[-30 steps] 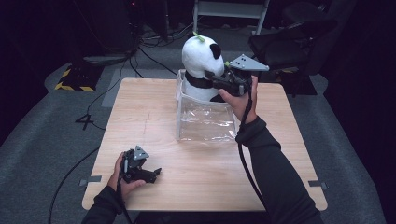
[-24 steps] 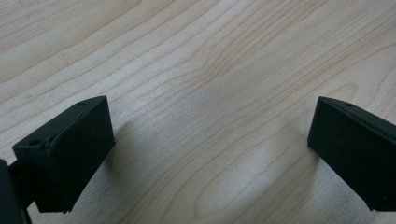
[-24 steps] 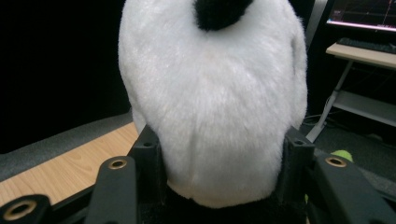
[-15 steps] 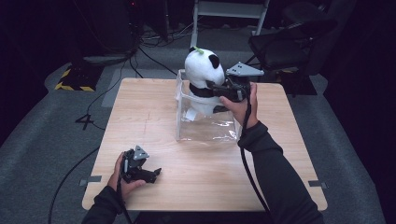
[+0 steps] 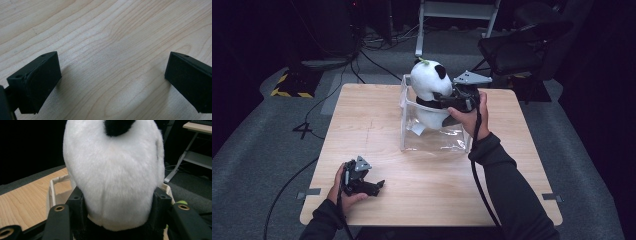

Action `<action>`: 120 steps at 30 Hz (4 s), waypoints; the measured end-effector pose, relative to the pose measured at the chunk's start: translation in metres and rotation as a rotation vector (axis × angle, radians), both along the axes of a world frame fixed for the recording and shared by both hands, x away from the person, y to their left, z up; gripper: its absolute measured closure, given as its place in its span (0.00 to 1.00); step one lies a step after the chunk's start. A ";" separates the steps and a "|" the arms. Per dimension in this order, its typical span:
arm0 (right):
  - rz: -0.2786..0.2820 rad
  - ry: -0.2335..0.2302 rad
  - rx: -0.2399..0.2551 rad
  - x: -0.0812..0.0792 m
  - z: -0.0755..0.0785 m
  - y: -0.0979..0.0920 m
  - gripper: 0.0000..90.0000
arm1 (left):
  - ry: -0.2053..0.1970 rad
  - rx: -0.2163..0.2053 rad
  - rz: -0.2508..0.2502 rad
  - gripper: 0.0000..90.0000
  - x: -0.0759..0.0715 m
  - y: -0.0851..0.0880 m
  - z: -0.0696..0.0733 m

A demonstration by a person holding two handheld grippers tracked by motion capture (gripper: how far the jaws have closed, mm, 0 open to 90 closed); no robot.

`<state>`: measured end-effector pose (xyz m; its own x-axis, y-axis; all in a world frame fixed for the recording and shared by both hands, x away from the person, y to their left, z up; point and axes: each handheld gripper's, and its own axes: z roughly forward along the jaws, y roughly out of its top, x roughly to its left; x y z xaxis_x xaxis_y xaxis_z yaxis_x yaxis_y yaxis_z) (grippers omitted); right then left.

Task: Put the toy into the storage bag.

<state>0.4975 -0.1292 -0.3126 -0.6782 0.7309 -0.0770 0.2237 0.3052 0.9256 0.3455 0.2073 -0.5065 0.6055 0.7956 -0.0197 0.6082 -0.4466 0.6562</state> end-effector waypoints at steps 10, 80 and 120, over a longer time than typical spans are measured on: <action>-0.016 0.038 -0.034 0.002 -0.004 -0.004 0.46 | 0.000 0.000 0.000 0.01 0.000 0.000 0.000; -0.053 0.236 -0.206 0.014 -0.010 0.006 0.33 | -0.001 0.003 -0.001 0.01 0.000 0.000 0.000; -0.032 0.164 -0.204 -0.015 0.012 -0.022 0.31 | -0.002 0.005 -0.003 0.01 0.000 0.000 0.000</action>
<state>0.4823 -0.1515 -0.3004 -0.6704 0.7329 -0.1159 0.3785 0.4721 0.7961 0.3455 0.2076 -0.5063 0.6076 0.7941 -0.0150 0.6061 -0.4514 0.6549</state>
